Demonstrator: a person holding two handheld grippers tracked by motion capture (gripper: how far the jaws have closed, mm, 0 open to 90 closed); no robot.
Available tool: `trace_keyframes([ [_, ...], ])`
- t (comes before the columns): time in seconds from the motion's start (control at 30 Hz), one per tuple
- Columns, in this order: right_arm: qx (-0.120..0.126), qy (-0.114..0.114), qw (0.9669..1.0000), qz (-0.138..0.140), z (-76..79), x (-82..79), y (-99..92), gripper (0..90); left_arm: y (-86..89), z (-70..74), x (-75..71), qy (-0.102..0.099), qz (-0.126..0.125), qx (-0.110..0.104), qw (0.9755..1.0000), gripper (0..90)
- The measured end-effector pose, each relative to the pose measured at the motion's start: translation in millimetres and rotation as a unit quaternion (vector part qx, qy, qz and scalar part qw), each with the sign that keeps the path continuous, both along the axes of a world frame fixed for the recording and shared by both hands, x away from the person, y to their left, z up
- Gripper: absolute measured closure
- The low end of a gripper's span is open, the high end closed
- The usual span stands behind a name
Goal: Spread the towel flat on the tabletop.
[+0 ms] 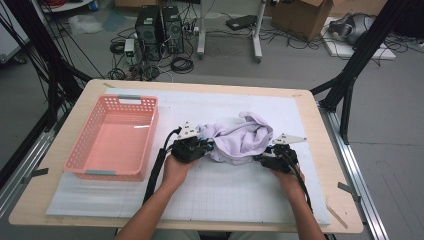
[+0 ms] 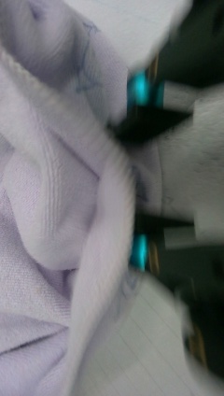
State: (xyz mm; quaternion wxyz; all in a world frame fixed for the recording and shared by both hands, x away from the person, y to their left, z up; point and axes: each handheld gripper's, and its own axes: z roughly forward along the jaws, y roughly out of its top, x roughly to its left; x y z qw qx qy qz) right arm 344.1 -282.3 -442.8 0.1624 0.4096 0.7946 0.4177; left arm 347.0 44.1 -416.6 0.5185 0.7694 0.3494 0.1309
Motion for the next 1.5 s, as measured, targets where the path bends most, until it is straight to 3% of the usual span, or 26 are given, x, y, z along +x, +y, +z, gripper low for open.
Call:
trace_keyframes([
  [0.03,-0.002,-0.002,1.0,-0.001,0.0,1.5,0.9,77.8,-0.2,0.6,-1.1,0.001,-0.005,0.0,1.0,81.4],
  [0.1,0.027,0.007,0.9996,0.002,2.3,2.6,-2.6,84.9,-1.9,1.6,-3.8,0.001,-0.018,0.006,0.9998,81.4],
  [0.17,0.048,0.006,0.9988,0.006,8.3,-0.4,-11.2,85.9,-6.1,3.1,-8.6,0.0,-0.034,0.008,0.9994,81.4],
  [0.3,0.059,-0.016,0.9981,-0.005,29.7,-14.1,-34.8,86.5,-19.2,10.4,-21.5,-0.003,-0.075,0.0,0.9972,81.4],
  [0.33,0.063,-0.023,0.9976,-0.014,37.6,-18.6,-42.8,86.5,-19.2,10.4,-21.5,-0.003,-0.075,0.0,0.9972,81.4],
  [0.4,0.07,-0.037,0.9963,-0.033,55.0,-26.7,-58.7,86.4,-31.4,16.3,-30.5,-0.01,-0.107,-0.018,0.9941,81.3],
  [0.5,0.078,-0.064,0.9932,-0.059,80.3,-29.6,-76.3,86.5,-38.5,19.3,-32.7,-0.015,-0.119,-0.039,0.992,81.0],
  [0.57,0.08,-0.077,0.9917,-0.066,96.3,-20.8,-76.7,86.5,-37.9,21.3,-30.1,-0.024,-0.112,-0.041,0.9926,80.7],
  [0.63,0.073,-0.08,0.992,-0.064,103.8,-6.5,-68.0,86.4,-32.0,21.5,-24.0,-0.028,-0.086,-0.04,0.9951,79.9],
  [0.7,0.059,-0.073,0.9939,-0.058,105.7,12.8,-50.3,86.4,-22.5,19.1,-16.0,-0.037,-0.053,-0.011,0.9979,79.5],
  [0.77,0.048,-0.066,0.9955,-0.048,102.6,34.4,-30.1,86.4,-13.6,16.1,-9.5,-0.035,-0.031,0.008,0.9989,79.4],
  [0.87,0.04,-0.058,0.9966,-0.042,95.9,66.0,-1.2,86.4,-1.5,12.0,-0.8,-0.04,0.007,0.033,0.9986,78.6],
  [0.9,0.04,-0.057,0.9968,-0.039,94.4,75.6,7.5,86.4,-1.5,12.0,-0.8,-0.04,0.007,0.033,0.9986,77.9],
  [0.97,0.033,-0.061,0.9967,-0.042,92.4,92.3,24.8,86.4,5.8,8.5,6.0,-0.044,0.042,0.047,0.9971,73.9],
  [1.03,0.028,-0.062,0.9963,-0.053,90.6,106.8,39.3,86.3,6.7,7.4,7.6,-0.045,0.048,0.048,0.9967,64.4],
  [1.07,0.019,-0.068,0.9956,-0.062,89.3,112.2,45.9,86.2,6.4,5.8,9.3,-0.044,0.062,0.049,0.9959,57.4],
  [1.13,-0.008,-0.067,0.9948,-0.077,86.8,120.9,56.1,83.5,5.5,4.1,10.5,-0.043,0.058,0.051,0.9961,52.9],
  [1.17,-0.013,-0.063,0.9947,-0.08,86.1,122.6,59.3,79.1,4.8,3.1,10.8,-0.04,0.055,0.055,0.9962,50.3],
  [1.23,-0.01,-0.057,0.9955,-0.075,88.2,120.3,60.5,69.2,3.1,0.2,11.5,-0.031,0.043,0.059,0.9969,53.6],
  [1.3,-0.015,-0.063,0.9958,-0.065,92.5,110.9,56.1,67.1,1.8,-1.0,11.6,-0.033,0.034,0.062,0.9969,68.4],
  [1.37,-0.007,-0.065,0.9963,-0.056,97.1,100.0,46.1,62.8,-0.7,-1.9,11.4,-0.037,0.029,0.061,0.997,79.3],
  [1.43,0.004,-0.065,0.9965,-0.052,101.9,86.6,33.0,60.9,-1.4,-2.3,11.6,-0.035,0.03,0.056,0.9973,82.0],
  [1.5,0.021,-0.067,0.9966,-0.042,102.7,68.7,18.4,57.4,1.6,-2.3,13.2,-0.025,0.034,0.038,0.9984,82.6],
])
